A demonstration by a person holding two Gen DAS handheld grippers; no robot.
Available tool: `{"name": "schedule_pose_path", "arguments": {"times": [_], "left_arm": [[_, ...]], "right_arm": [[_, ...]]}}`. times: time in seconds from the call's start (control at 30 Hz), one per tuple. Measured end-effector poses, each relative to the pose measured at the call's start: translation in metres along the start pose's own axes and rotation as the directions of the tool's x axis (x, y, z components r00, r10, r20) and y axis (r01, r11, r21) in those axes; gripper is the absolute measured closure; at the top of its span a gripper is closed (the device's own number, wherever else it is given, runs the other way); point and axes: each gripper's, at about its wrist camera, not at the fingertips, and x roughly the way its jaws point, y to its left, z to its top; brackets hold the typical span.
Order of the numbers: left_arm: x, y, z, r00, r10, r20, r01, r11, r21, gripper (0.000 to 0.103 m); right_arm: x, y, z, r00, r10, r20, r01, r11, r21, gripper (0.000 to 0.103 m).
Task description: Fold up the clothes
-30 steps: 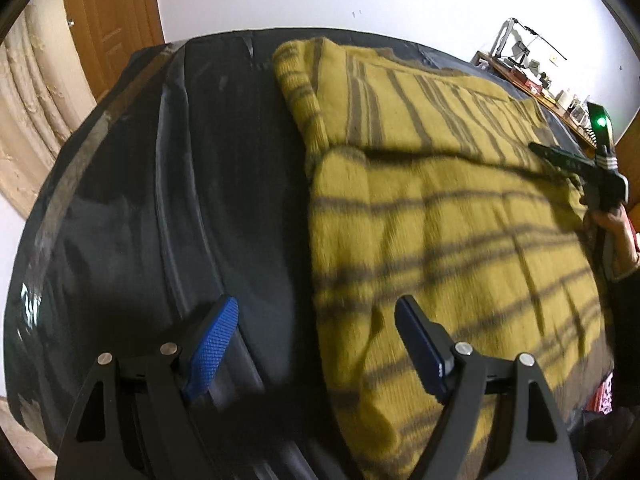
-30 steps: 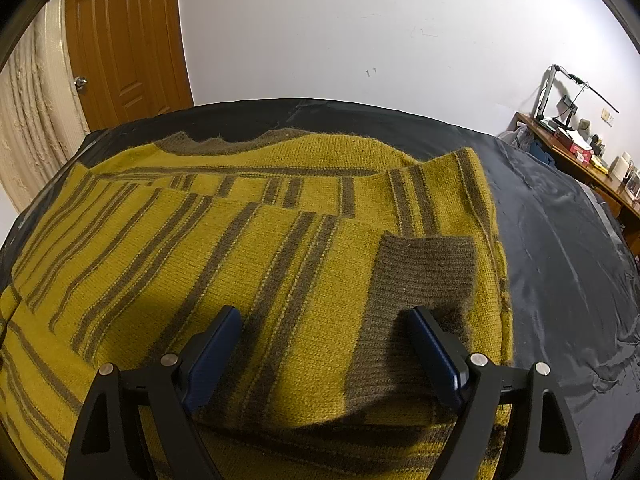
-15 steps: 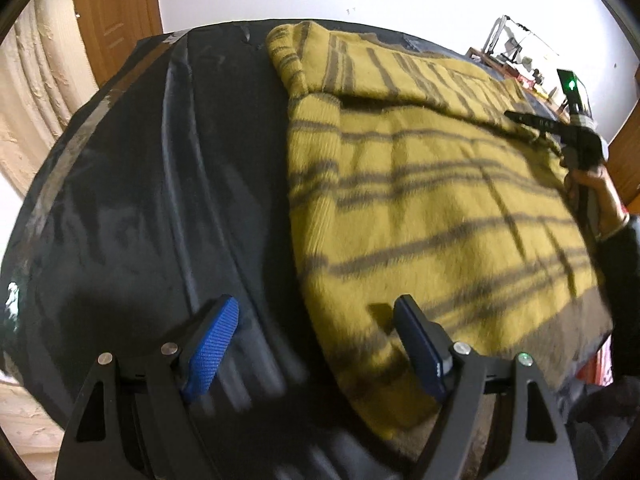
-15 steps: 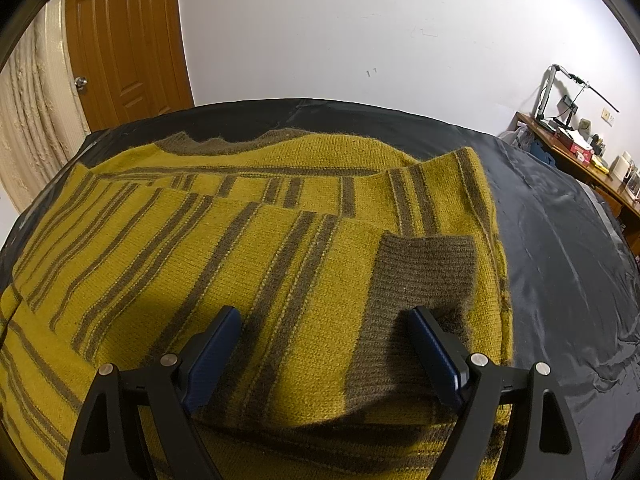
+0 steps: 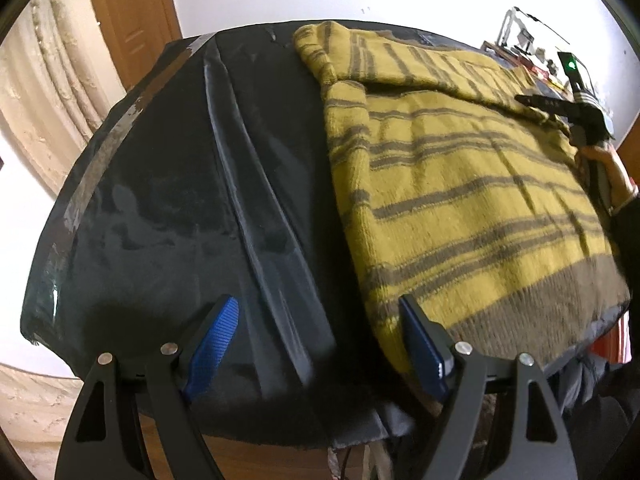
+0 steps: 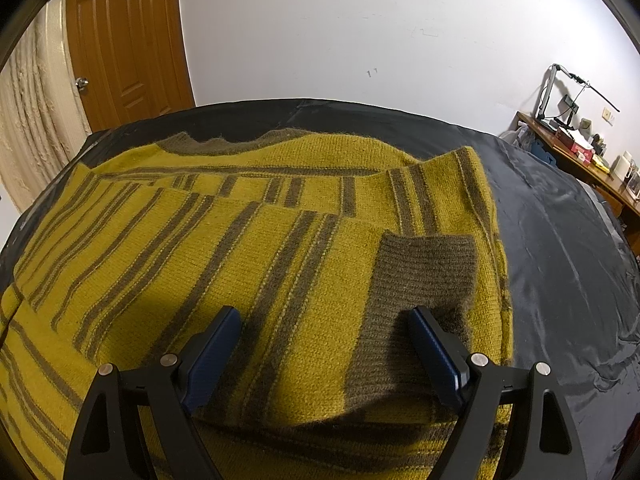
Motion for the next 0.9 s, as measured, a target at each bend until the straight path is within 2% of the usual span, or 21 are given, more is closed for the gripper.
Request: {"name": "schedule_pose_path", "arguments": {"times": [0.17,0.33,0.43,0.57,0.7,0.8,0.9], "left_arm": [[-0.005,-0.023,-0.006,1.0,-0.024,0.01,0.022,0.992,0.12,0.019],[-0.018,-0.041,-0.012,0.999,-0.035,0.038,0.025,0.971,0.24,0.019],[-0.024,-0.049,-0.013,0.995,-0.089,0.047,0.073,0.956,0.283,0.018],[-0.014,-0.057,-0.013,0.989,-0.145,0.008,0.137,0.952,0.274,0.018],[-0.007,-0.049,-0.012,0.983,-0.181,-0.032,0.183,0.961,0.209,0.018],[-0.011,-0.041,-0.015,0.973,-0.227,-0.03,0.229,0.96,0.16,0.018],[-0.01,-0.041,-0.017,0.969,-0.246,-0.026,0.248,0.957,0.154,0.018]], "right_arm": [[0.0,0.0,-0.001,1.0,-0.001,0.0,0.001,1.0,0.0,0.015],[0.0,0.0,-0.001,1.0,-0.001,0.0,0.001,1.0,-0.001,0.015],[0.0,0.0,0.0,1.0,-0.001,0.0,0.001,1.0,-0.001,0.015],[0.0,0.0,0.0,1.0,-0.001,0.0,0.001,1.0,-0.001,0.015],[0.0,0.0,0.0,1.0,-0.001,0.0,0.001,1.0,-0.001,0.015],[0.0,0.0,0.0,1.0,-0.001,0.0,0.001,1.0,-0.001,0.015],[0.0,0.0,0.0,1.0,-0.002,0.0,0.002,1.0,-0.001,0.015]]}}
